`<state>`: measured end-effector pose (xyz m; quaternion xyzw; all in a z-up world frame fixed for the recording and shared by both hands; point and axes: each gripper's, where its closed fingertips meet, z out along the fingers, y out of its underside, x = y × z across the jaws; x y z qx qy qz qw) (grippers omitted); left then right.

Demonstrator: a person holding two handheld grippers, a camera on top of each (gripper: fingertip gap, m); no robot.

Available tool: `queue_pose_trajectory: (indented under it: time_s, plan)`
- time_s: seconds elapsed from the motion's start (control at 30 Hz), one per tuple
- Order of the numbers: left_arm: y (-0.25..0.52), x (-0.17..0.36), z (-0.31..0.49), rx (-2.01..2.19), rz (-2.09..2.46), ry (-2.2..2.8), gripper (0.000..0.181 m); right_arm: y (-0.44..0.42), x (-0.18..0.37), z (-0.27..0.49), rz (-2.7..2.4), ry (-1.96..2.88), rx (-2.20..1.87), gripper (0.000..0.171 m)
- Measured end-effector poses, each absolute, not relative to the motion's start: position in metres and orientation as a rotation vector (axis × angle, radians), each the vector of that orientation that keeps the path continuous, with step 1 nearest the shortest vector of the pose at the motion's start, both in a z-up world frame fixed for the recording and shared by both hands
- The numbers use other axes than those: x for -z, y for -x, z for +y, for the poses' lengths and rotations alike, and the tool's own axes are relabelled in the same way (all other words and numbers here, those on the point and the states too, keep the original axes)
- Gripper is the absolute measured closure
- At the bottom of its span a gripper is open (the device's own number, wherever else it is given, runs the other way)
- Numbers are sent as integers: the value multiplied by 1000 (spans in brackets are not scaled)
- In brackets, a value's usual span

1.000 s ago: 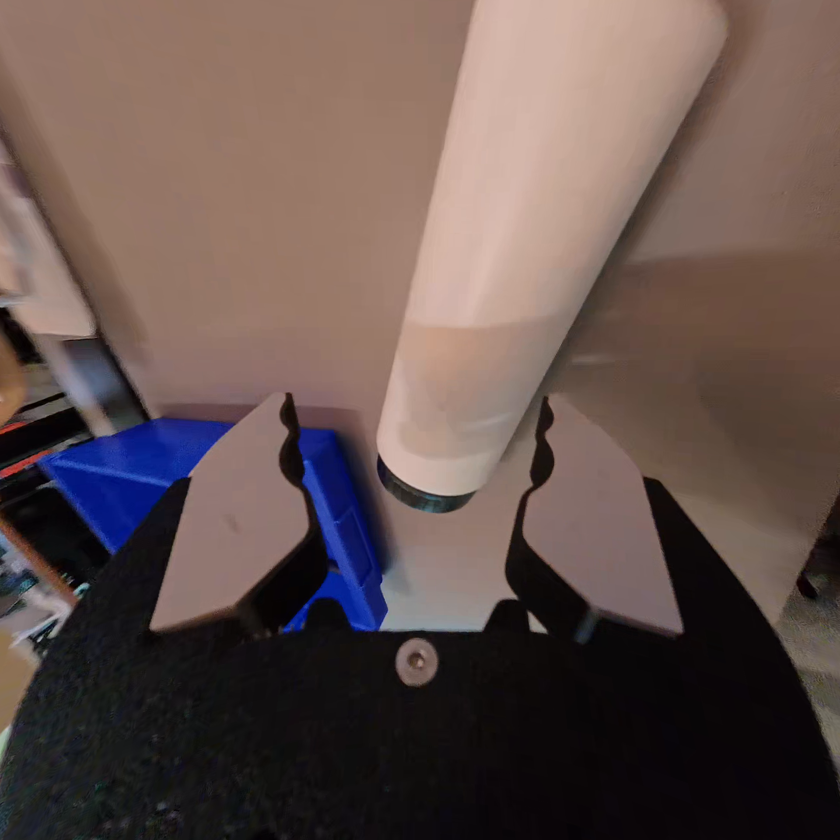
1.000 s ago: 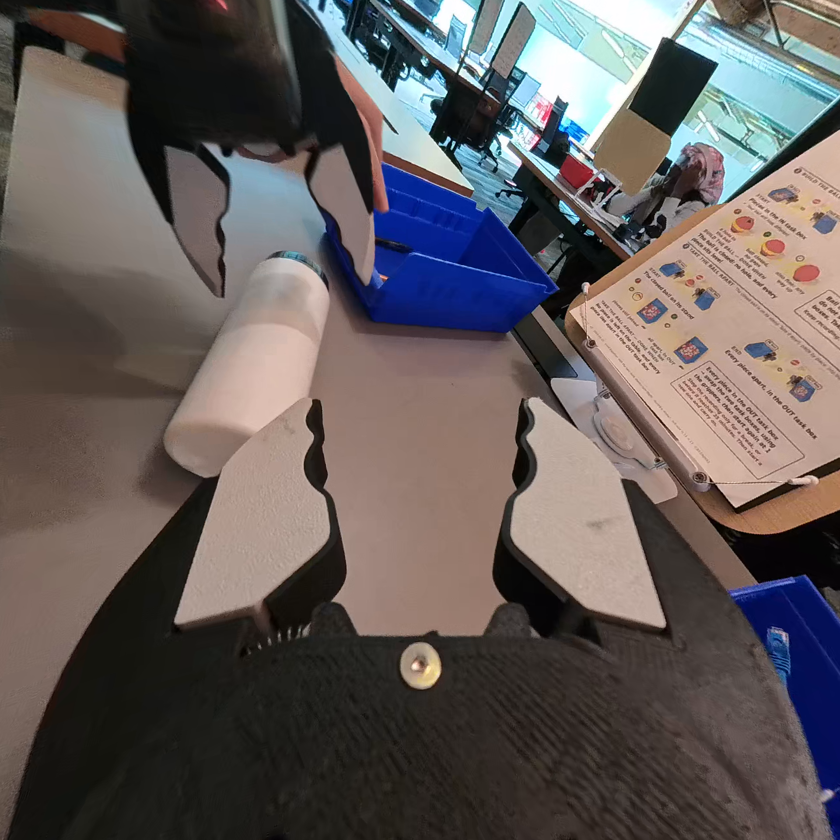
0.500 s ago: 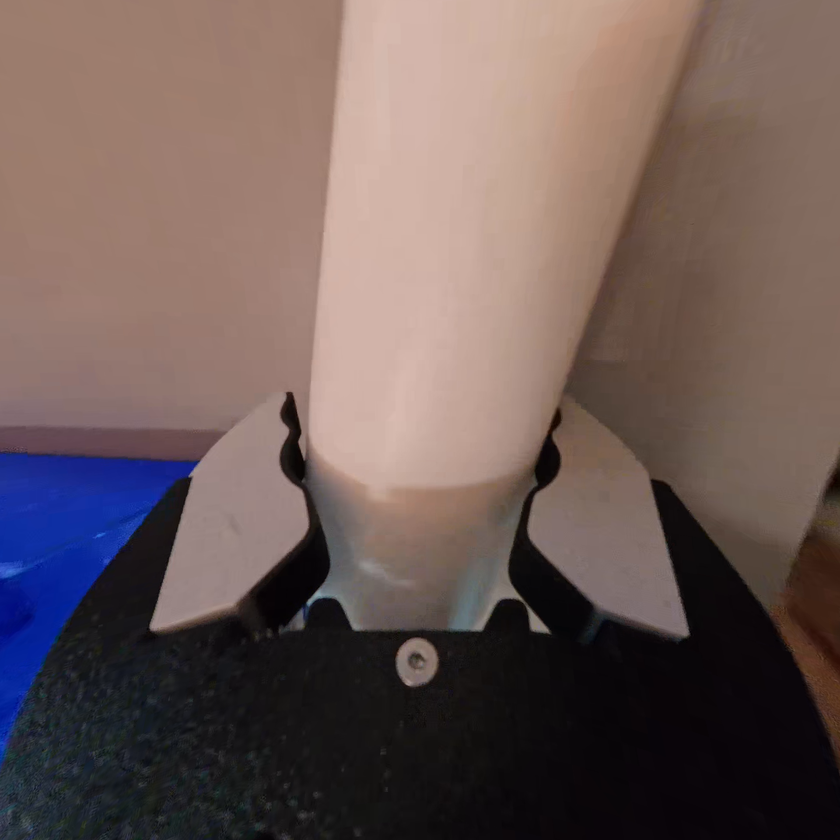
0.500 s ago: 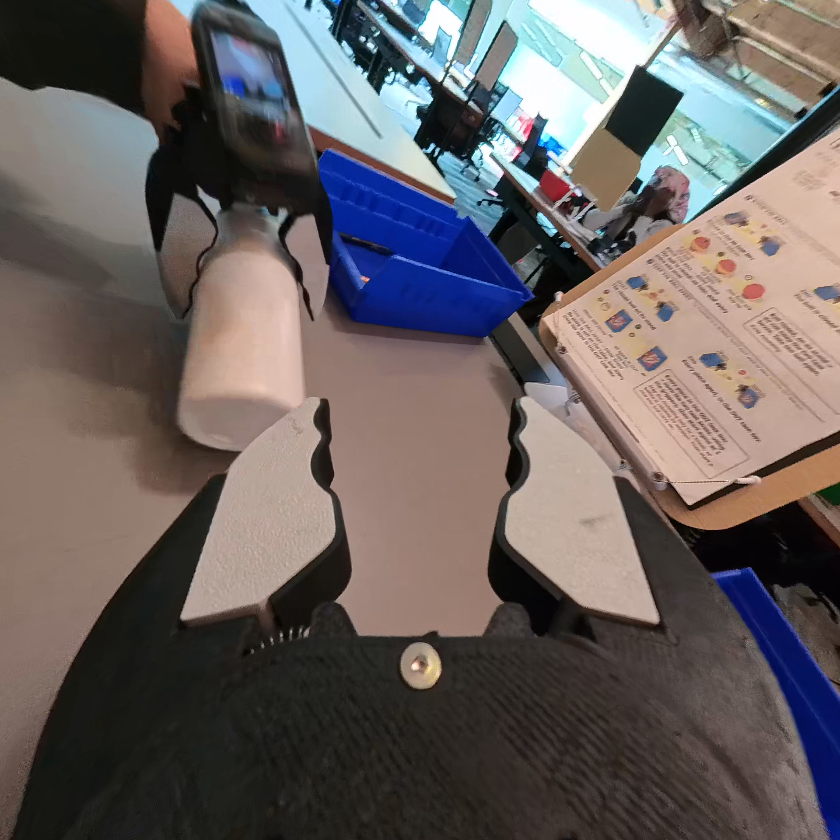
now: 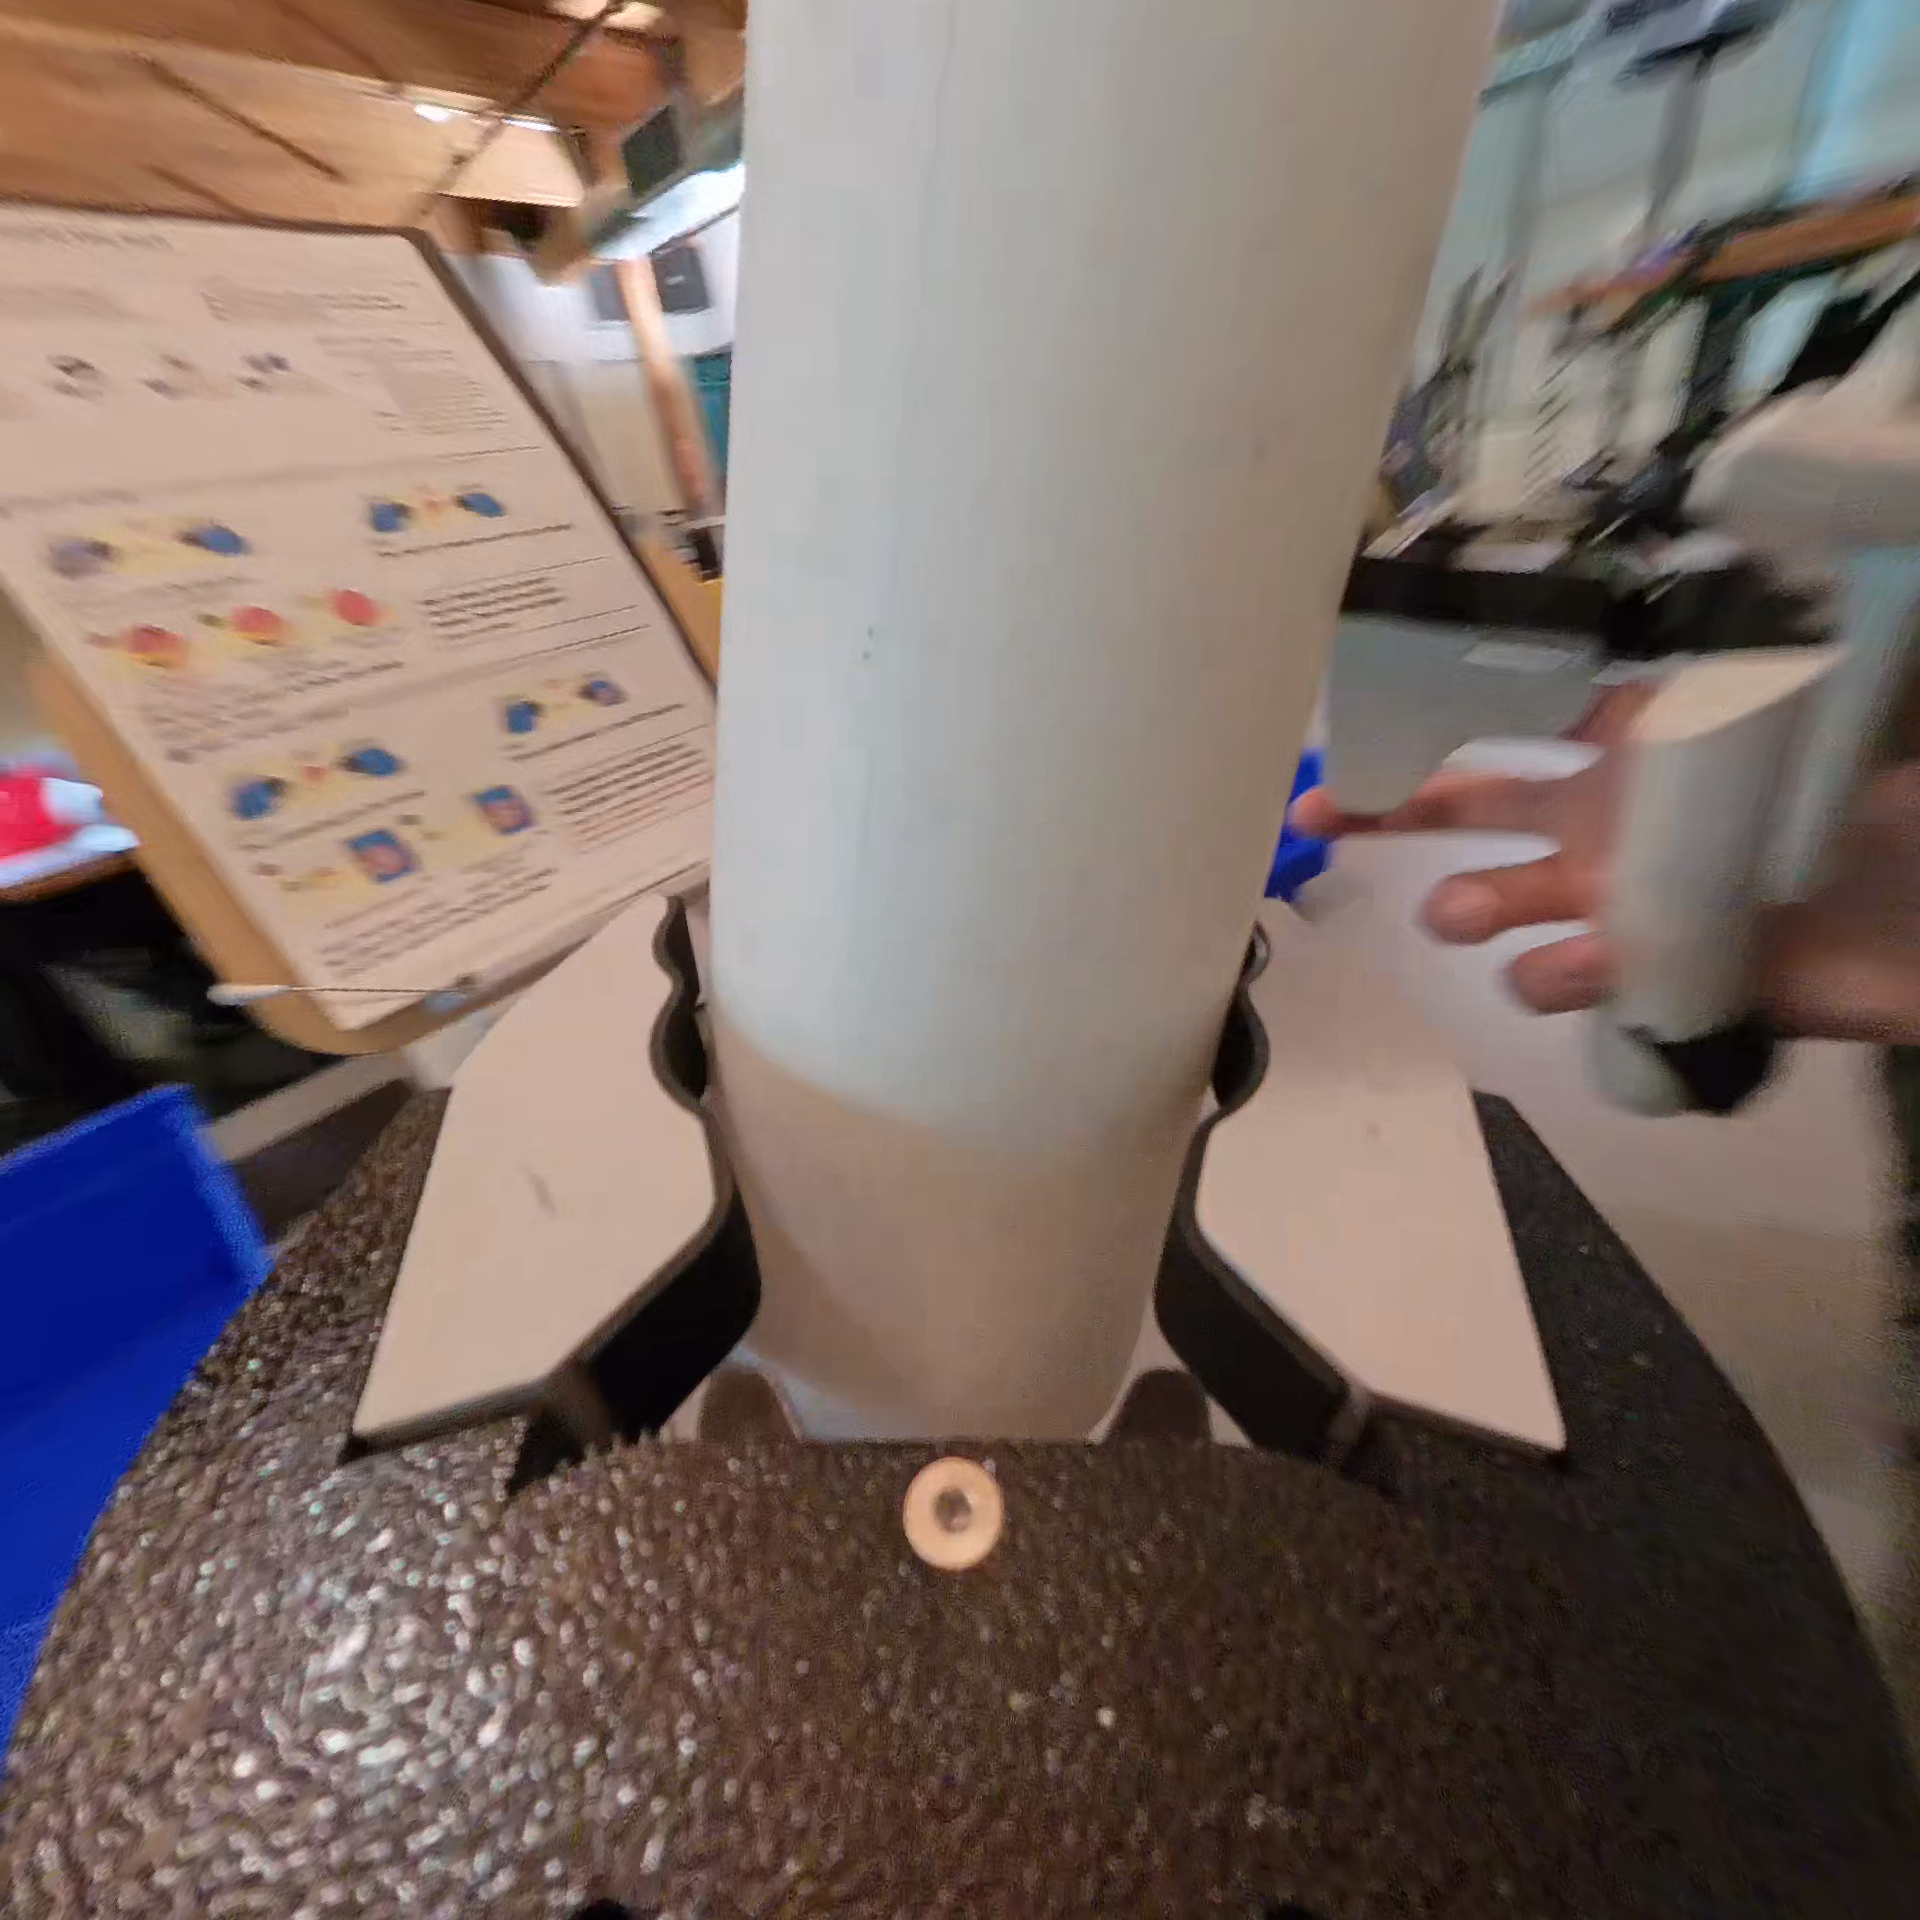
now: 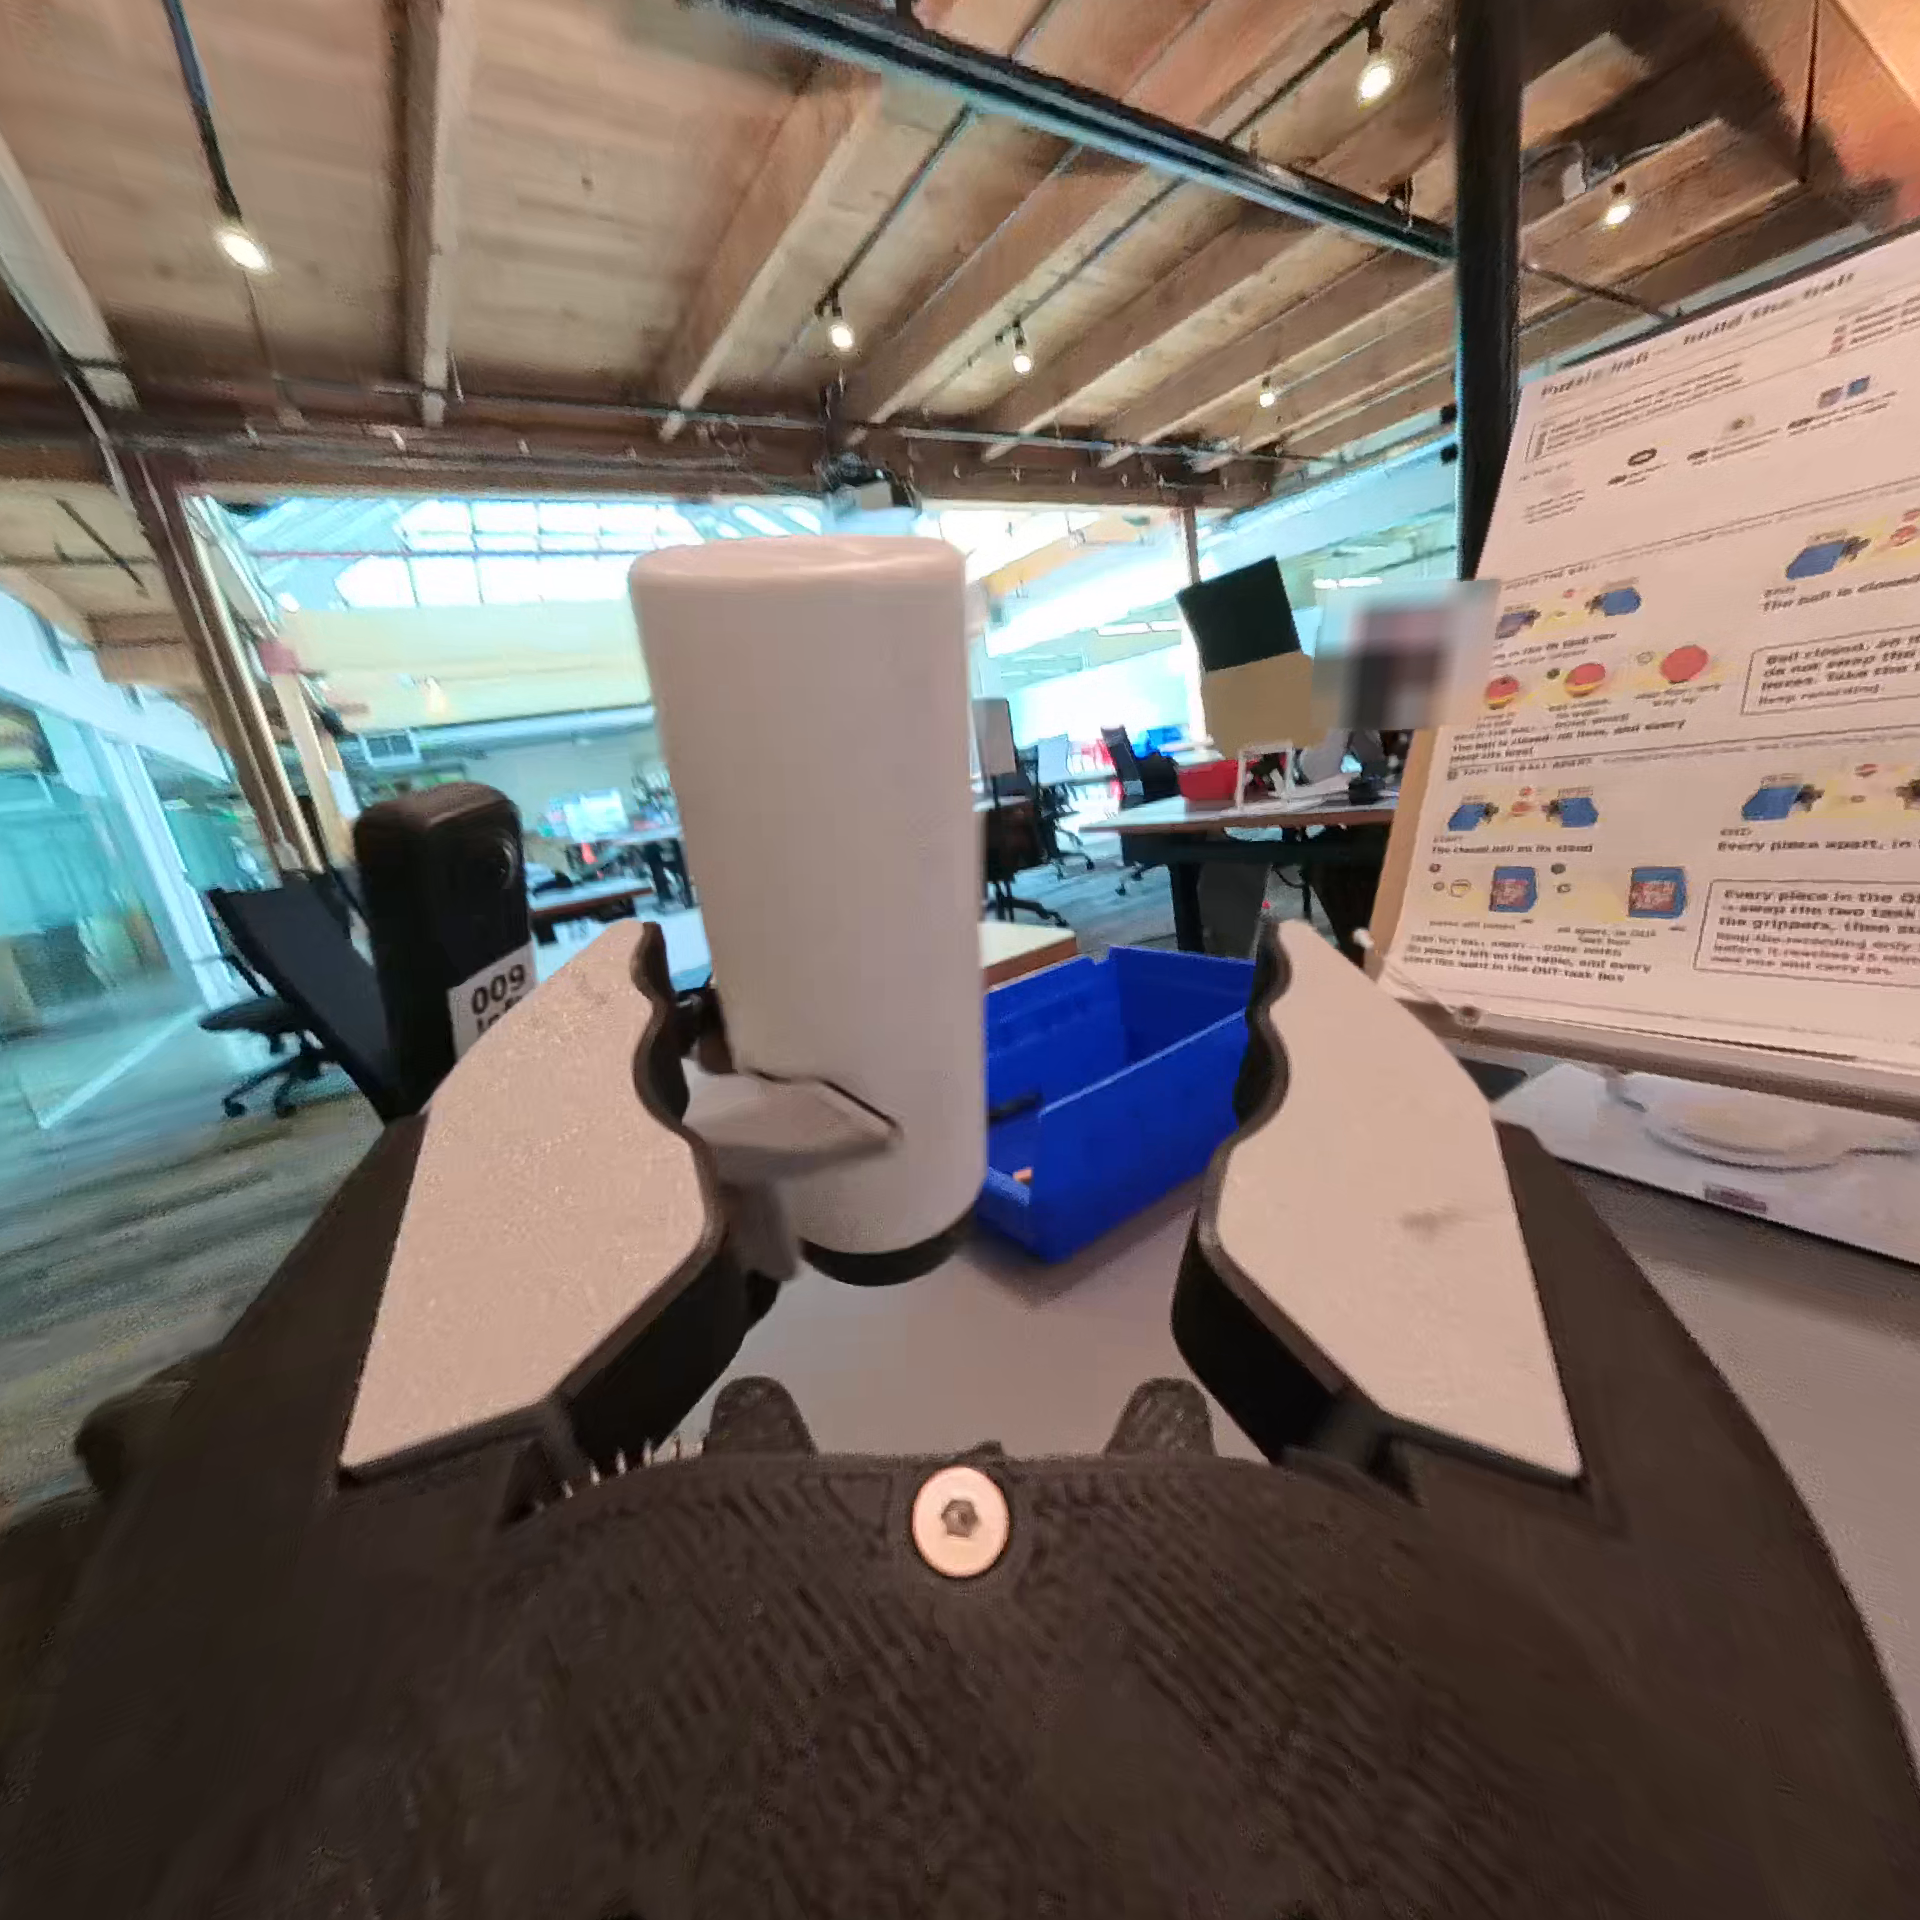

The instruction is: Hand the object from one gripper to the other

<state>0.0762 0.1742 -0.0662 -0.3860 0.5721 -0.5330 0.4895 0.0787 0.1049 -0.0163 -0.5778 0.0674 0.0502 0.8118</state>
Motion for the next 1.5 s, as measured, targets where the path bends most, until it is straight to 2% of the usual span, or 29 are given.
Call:
queue_pose_trajectory:
  time_s: [0.1,0.17,0.2,0.33,0.43,0.53,0.63,0.77,0.97,1.0,1.07,1.17,1.27,1.4,1.5]
  plan:
    - [-89,84,155,964,1448,834,84,-68,23,116,113,1294,42,57]
    - [-93,86,140,805,1430,774,85,-77,26,114,138,1297,193,61]
    - [-92,84,135,752,1387,759,86,-81,27,112,133,1284,246,69]
    - [-88,78,122,661,1317,682,93,-83,29,109,121,1311,51,77]
    - [-88,81,117,672,1397,687,94,-84,24,106,38,1276,53,79]
    - [-77,85,98,823,1613,675,91,-79,9,93,-112,1241,64,80]
    - [-60,95,91,1043,1821,772,69,-55,7,73,-389,1237,2,81]
    - [-46,115,76,1335,2002,738,69,-31,16,52,-610,1158,-131,81]
    - [-20,143,32,1730,2246,562,67,-22,16,45,-612,970,-386,81]
    - [-20,143,30,1785,2239,566,71,-21,18,47,-608,971,-413,81]
    - [-31,144,34,1842,2179,617,94,-19,19,50,-598,977,-439,82]
    - [-35,144,40,1880,2129,595,95,-24,22,55,-585,1019,-380,81]
    - [-54,143,55,1723,2036,694,96,-43,23,66,-470,1106,-289,91]
    - [-86,134,106,1263,1790,811,96,-74,45,94,-264,1390,-171,64]
    - [-92,110,160,662,1528,795,96,-78,55,112,-145,1442,-113,57]
